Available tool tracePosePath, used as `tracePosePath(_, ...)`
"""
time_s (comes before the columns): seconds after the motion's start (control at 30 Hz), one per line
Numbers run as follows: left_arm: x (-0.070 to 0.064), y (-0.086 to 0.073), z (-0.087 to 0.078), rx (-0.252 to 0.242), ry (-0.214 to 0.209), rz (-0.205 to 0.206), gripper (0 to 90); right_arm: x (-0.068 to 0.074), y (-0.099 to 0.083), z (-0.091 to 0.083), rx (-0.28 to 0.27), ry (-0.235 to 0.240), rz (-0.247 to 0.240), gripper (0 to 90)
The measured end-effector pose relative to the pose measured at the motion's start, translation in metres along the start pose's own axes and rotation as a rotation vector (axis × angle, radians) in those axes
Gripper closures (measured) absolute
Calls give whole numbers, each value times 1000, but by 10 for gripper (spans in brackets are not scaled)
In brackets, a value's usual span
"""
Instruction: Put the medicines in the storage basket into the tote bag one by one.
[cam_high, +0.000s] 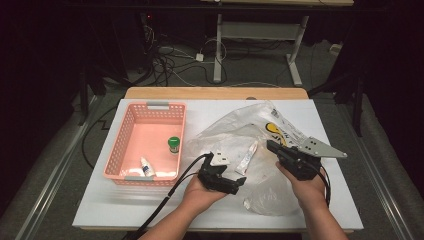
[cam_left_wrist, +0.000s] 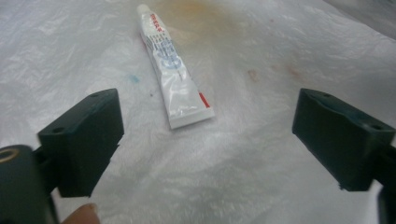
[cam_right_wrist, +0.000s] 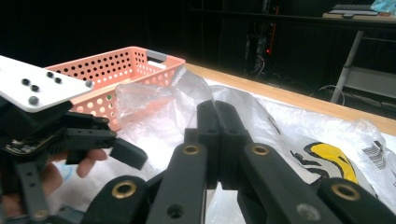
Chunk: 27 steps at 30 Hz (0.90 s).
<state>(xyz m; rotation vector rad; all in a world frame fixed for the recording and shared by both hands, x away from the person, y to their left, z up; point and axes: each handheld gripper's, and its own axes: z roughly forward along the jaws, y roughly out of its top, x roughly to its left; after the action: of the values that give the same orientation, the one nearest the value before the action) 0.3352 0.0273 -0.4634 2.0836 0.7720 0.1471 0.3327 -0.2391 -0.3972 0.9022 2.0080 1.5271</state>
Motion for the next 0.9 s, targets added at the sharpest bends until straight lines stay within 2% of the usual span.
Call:
tracePosePath(0.13, -6, -3, -10, 1, -8, 11, 3, 0, -1, -1, 5, -3, -1, 900)
tracePosePath(0.23, -11, -5, -21, -20, -20, 21, 0, -1, -1, -1, 6, -4, -2, 900)
tracePosePath(0.37, -14, -6, -37, -28, -42, 10, 0, 0, -1, -1, 7, -4, -1, 900)
tracePosePath(0.47, -15, -8, -47, -22, -34, 21, 0, 0, -1, -2, 7, -5, -3, 900)
tracePosePath(0.67, -13, -12, -72, -43, -11, 24, 0, 1, -1, -2, 5, -5, -6, 900)
tracePosePath(0.9, -3, -21, -94, -63, 26, 6, 0, 2, -1, -2, 5, -7, -3, 900)
